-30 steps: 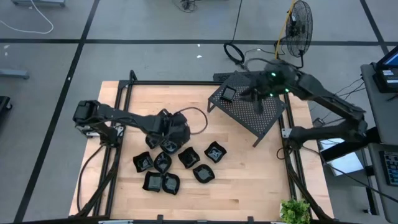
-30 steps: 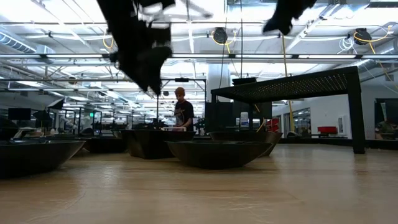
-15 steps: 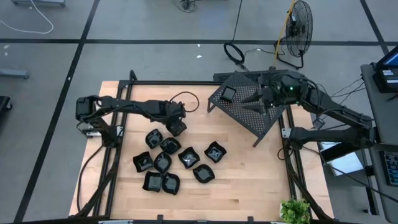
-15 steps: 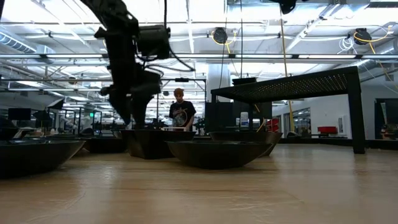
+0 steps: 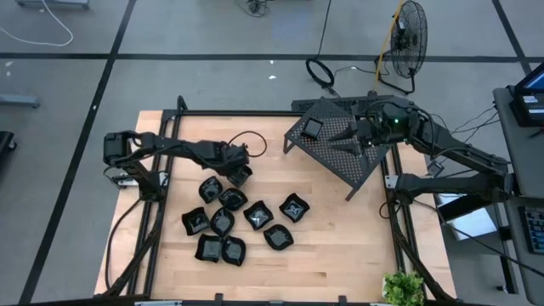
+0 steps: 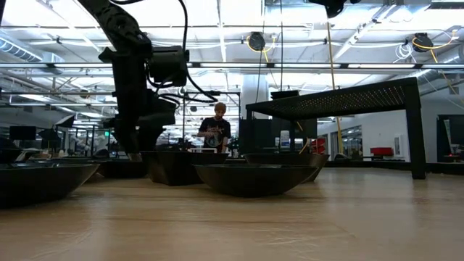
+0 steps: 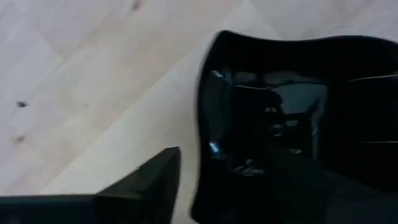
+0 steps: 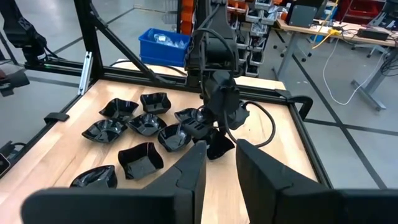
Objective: Pick & Place Mini shaped plates
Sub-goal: Put the black distorted square plate on the shelf
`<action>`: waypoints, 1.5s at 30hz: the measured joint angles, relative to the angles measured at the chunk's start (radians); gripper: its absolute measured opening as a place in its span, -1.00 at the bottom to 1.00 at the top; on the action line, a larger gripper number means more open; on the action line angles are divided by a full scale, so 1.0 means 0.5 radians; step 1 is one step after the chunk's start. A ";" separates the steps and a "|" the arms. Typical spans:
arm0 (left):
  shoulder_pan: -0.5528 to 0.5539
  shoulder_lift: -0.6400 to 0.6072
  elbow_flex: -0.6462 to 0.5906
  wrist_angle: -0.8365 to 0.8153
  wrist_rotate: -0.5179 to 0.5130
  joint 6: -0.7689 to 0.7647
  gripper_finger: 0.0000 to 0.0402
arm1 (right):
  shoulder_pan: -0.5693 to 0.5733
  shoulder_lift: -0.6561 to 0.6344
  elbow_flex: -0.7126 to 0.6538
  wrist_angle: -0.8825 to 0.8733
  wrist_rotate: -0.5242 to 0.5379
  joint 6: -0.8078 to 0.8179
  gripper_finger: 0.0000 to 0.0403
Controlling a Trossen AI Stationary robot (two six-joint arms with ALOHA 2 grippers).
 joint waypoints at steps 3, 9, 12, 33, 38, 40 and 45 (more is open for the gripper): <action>-0.014 0.000 0.000 0.038 0.033 -0.001 -0.24 | 0.000 0.000 0.000 0.000 0.000 -0.001 -0.63; -0.014 -0.006 0.016 0.056 0.049 0.039 -0.92 | 0.000 0.014 0.000 0.001 0.000 0.000 -0.63; -0.026 -0.057 0.078 0.039 -0.019 0.078 -0.93 | 0.000 0.049 0.000 0.028 0.001 0.010 -0.63; -0.907 -0.041 0.969 -0.130 -1.911 0.745 -0.99 | 0.681 0.767 0.000 0.524 1.033 -0.295 -0.16; -1.021 -0.040 0.964 -0.086 -1.981 0.753 -0.99 | 0.848 0.948 0.001 0.820 1.318 -0.400 -0.21; -1.066 -0.040 0.964 -0.072 -1.978 0.724 -0.99 | 0.888 1.010 0.002 0.870 1.368 -0.407 -0.22; -1.180 -0.014 0.961 -0.106 -1.996 0.668 -0.99 | 0.965 1.143 0.000 1.016 1.539 -0.465 -0.23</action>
